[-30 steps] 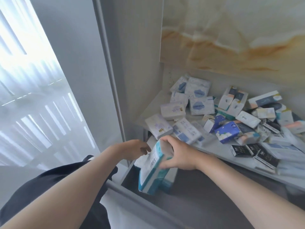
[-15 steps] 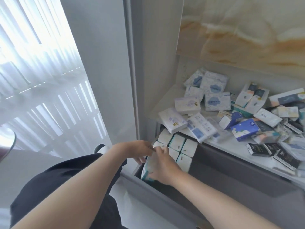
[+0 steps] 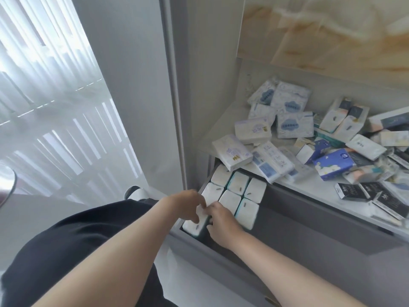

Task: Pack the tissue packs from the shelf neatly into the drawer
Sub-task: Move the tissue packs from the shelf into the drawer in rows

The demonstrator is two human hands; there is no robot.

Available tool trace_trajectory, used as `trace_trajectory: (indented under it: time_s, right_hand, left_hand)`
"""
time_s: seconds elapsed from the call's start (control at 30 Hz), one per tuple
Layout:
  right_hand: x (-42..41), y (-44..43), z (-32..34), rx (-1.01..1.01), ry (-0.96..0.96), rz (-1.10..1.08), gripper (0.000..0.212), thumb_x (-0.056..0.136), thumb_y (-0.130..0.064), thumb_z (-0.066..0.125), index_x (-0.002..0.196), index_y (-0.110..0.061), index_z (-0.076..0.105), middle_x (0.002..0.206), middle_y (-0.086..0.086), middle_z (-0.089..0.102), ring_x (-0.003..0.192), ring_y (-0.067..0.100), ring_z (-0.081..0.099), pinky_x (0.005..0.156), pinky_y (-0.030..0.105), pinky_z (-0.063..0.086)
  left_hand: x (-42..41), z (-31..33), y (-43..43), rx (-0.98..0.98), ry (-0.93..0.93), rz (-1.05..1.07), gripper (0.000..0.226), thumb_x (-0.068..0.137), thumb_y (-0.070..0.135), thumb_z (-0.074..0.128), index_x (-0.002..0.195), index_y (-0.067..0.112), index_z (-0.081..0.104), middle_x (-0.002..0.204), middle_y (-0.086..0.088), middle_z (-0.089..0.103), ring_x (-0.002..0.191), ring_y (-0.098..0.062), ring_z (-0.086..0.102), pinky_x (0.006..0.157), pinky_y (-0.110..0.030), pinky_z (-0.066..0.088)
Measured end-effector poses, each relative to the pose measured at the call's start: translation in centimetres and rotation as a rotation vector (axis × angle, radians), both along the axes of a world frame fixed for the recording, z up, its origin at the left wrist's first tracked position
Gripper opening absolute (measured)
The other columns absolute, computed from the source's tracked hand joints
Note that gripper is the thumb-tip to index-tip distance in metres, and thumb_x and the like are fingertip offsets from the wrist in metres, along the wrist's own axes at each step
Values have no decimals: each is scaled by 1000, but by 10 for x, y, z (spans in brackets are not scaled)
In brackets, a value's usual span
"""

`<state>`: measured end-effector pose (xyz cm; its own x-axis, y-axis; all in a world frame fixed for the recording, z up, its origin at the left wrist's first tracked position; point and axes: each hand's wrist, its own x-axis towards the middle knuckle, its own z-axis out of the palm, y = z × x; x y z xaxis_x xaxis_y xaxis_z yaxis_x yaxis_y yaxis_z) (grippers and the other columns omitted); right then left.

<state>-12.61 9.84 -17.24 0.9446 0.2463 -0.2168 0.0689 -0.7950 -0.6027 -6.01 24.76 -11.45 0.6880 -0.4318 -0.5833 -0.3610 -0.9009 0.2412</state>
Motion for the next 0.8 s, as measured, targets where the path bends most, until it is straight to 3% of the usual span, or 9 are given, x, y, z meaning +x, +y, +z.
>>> trace_trajectory:
  time_s: [0.1,0.23,0.37,0.47,0.67,0.8]
  right_hand:
    - [3,-2,5,53,73,44,55,88,2,42,135,-22,59,134,-5,51,112,18,58,101,24,44]
    - [11,-22,20,86,145,25,51,90,-9,46,133,-33,60,127,-8,54,98,5,59,93,18,44]
    - [20,-55,47,119,10,-35,42,89,-11,56,123,-32,65,127,-12,56,85,1,58,84,16,40]
    - [29,-92,69,101,-63,-76,38,91,-14,58,123,-32,64,122,-14,53,83,3,59,81,22,44]
    - [71,-181,109,3,-237,-204,37,92,-13,58,125,-29,61,129,-9,52,96,12,58,90,31,47]
    - [114,-235,125,-148,-311,-241,40,90,-17,60,129,-26,60,133,-2,53,118,20,54,97,34,45]
  left_hand:
    - [0,1,-4,117,1,-61,60,86,34,71,141,27,50,135,-4,43,118,-28,54,99,-39,47]
    - [3,9,-12,118,-5,-64,58,90,34,66,143,25,46,142,0,46,126,-24,50,103,-37,44]
    - [11,23,-30,75,-85,-39,45,95,40,58,137,25,51,137,1,53,123,-22,53,103,-36,43]
    - [20,38,-52,-26,-150,15,39,95,41,56,132,27,54,128,2,59,114,-20,57,99,-37,46]
    - [52,73,-124,-331,-369,96,33,96,32,56,127,22,57,122,0,63,109,-22,58,92,-30,45]
    - [91,81,-181,-407,-399,93,36,95,31,56,130,23,54,121,1,62,110,-21,57,92,-29,44]
